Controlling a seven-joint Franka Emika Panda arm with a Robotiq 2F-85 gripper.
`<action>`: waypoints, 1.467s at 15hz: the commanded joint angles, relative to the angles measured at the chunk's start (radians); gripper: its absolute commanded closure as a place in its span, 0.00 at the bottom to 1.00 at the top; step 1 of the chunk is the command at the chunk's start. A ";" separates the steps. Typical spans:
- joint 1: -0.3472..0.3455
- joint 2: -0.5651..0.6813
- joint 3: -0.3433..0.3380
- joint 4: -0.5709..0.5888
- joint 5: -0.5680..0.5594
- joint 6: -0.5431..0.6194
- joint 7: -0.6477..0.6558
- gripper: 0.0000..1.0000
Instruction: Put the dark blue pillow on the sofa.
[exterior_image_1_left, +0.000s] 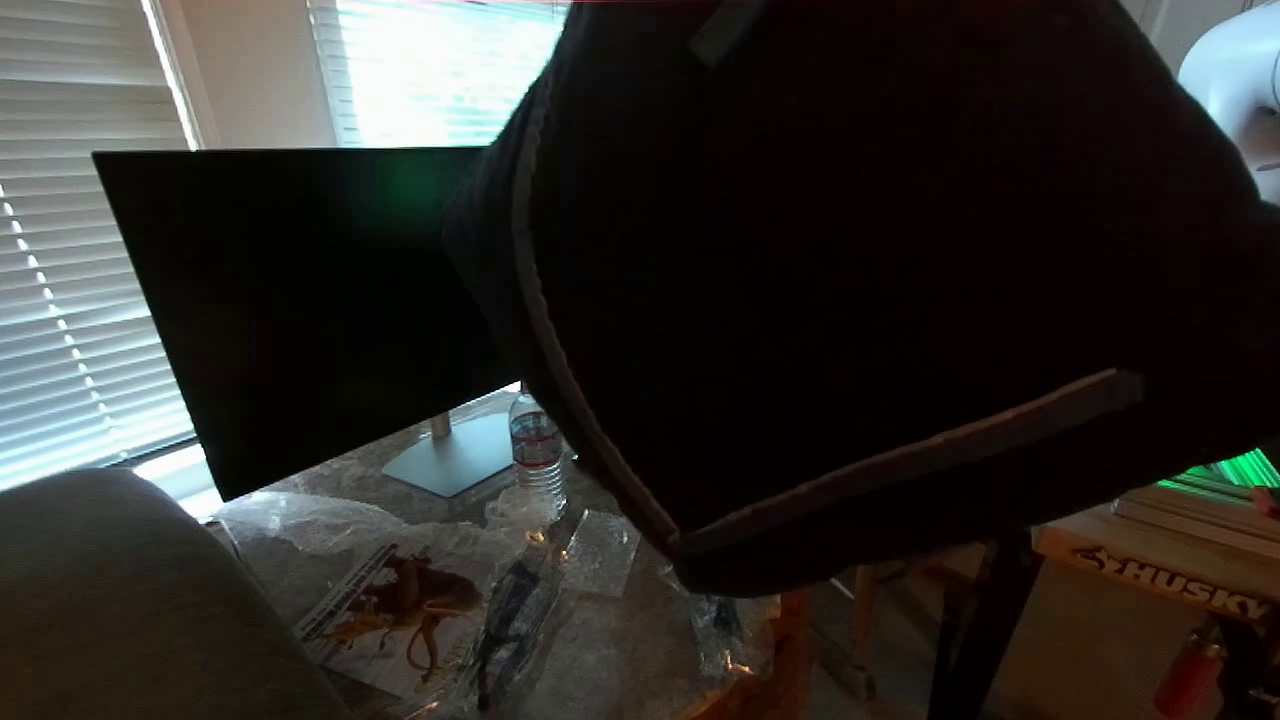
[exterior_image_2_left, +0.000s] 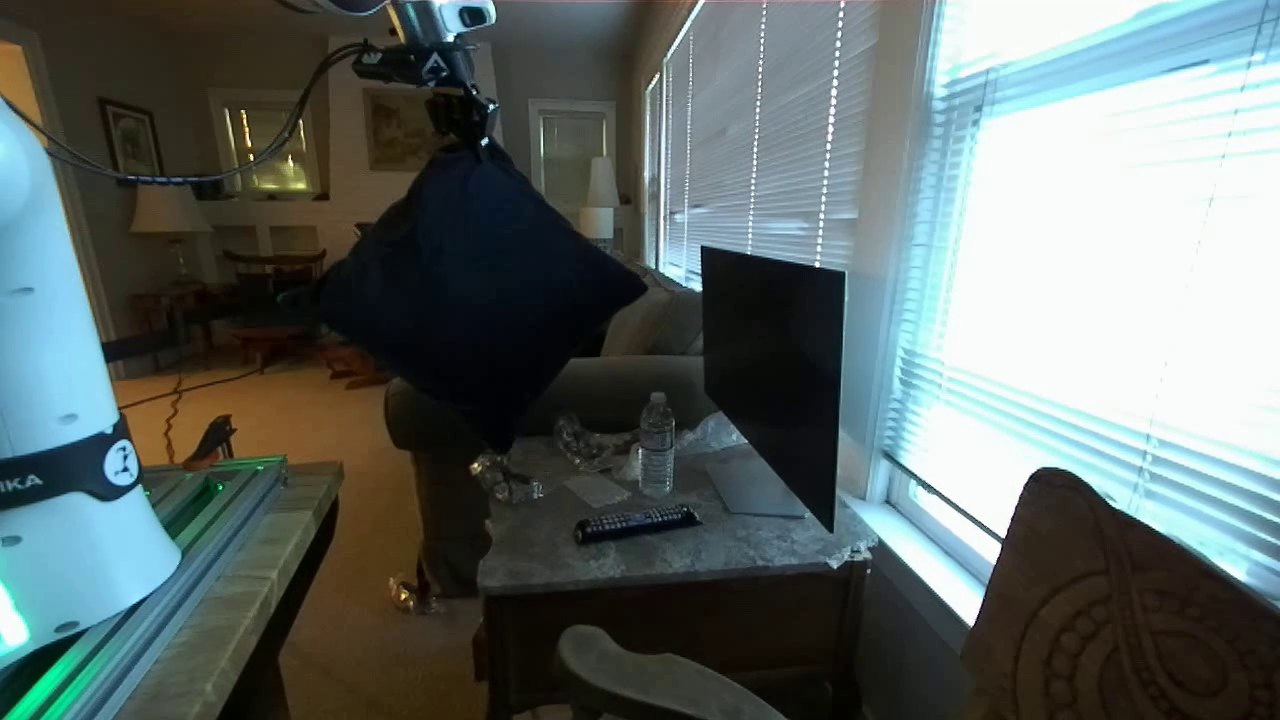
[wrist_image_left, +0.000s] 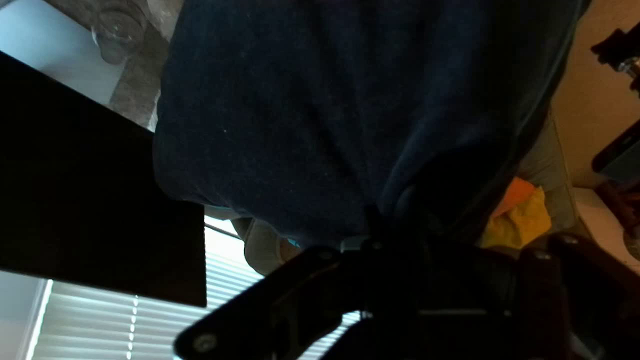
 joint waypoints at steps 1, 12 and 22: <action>-0.013 0.122 0.041 0.168 -0.051 0.098 0.033 0.98; -0.047 0.335 0.123 0.346 -0.271 0.280 0.113 0.92; -0.038 0.382 0.137 0.400 -0.272 0.280 0.113 0.92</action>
